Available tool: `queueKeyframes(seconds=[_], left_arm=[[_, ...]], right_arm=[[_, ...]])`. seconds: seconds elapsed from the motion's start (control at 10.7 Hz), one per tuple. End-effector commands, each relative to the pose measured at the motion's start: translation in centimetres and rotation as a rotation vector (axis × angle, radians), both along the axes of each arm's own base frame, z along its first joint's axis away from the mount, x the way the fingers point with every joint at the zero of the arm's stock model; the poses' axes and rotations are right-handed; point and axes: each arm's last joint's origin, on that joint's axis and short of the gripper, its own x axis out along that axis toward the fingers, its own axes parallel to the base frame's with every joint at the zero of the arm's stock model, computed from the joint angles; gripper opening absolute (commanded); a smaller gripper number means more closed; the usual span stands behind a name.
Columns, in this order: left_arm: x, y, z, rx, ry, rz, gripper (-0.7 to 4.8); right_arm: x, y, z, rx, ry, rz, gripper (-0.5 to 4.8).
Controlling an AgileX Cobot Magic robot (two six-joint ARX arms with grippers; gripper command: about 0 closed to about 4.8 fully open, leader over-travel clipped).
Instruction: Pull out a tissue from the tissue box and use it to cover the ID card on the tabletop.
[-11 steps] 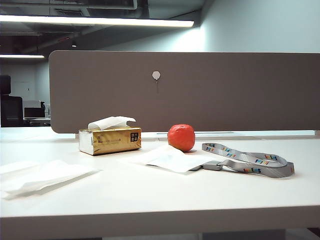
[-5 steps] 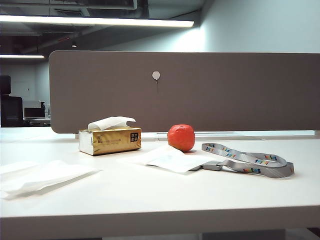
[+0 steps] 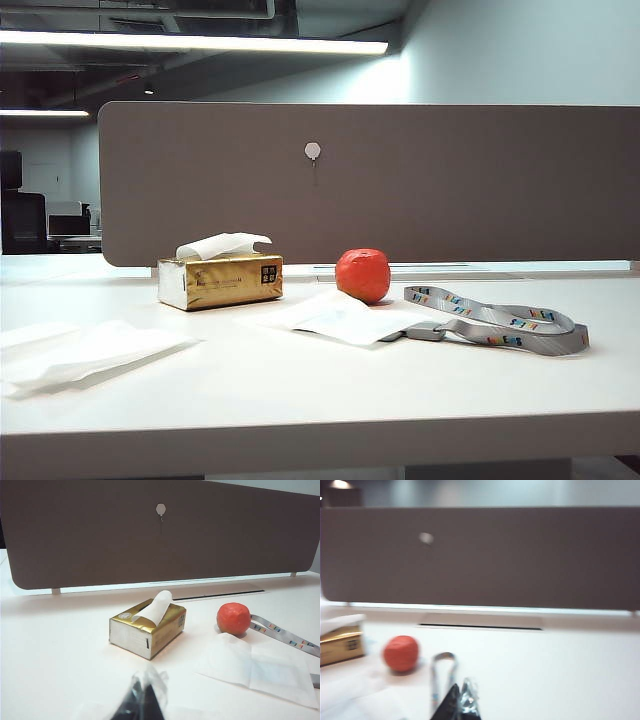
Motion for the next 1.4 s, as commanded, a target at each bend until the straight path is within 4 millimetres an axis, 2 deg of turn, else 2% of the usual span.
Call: queueKeyframes(seconds=[0.09, 0.19, 0.28, 0.37, 0.75, 0.84, 1.22, 1.4], left_arm=[[0.0, 0.0, 0.0, -0.002, 0.012, -0.002, -0.06], [0.0, 0.0, 0.0, -0.002, 0.012, -0.002, -0.06], [0.0, 0.0, 0.0, -0.002, 0.011, -0.002, -0.06], [0.0, 0.0, 0.0, -0.002, 0.011, -0.002, -0.06], [0.0, 0.0, -0.1, -0.003, 0.019, 0.003, -0.06], [0.1, 0.1, -0.4, -0.006, 0.054, 0.044, -0.06], [0.1, 0.2, -0.7, -0.007, 0.083, 0.074, -0.06], [0.1, 0.2, -0.7, -0.004, 0.087, 0.075, -0.06]], right_arm=[[0.4, -0.2, -0.8, 0.006, -0.036, -0.08, -0.05], [0.4, -0.2, -1.0, -0.005, -0.037, -0.082, -0.05], [0.9, -0.2, -2.5, -0.015, -0.047, -0.083, -0.05], [1.0, -0.2, -2.9, -0.018, -0.02, -0.082, -0.05], [1.1, -0.1, -3.6, -0.024, 0.05, -0.078, -0.05], [1.1, -0.1, -4.3, -0.031, 0.127, -0.078, -0.05], [1.1, -0.1, -4.8, -0.039, 0.171, -0.051, -0.05], [1.1, 0.3, -4.5, -0.049, 0.145, 0.062, -0.05]])
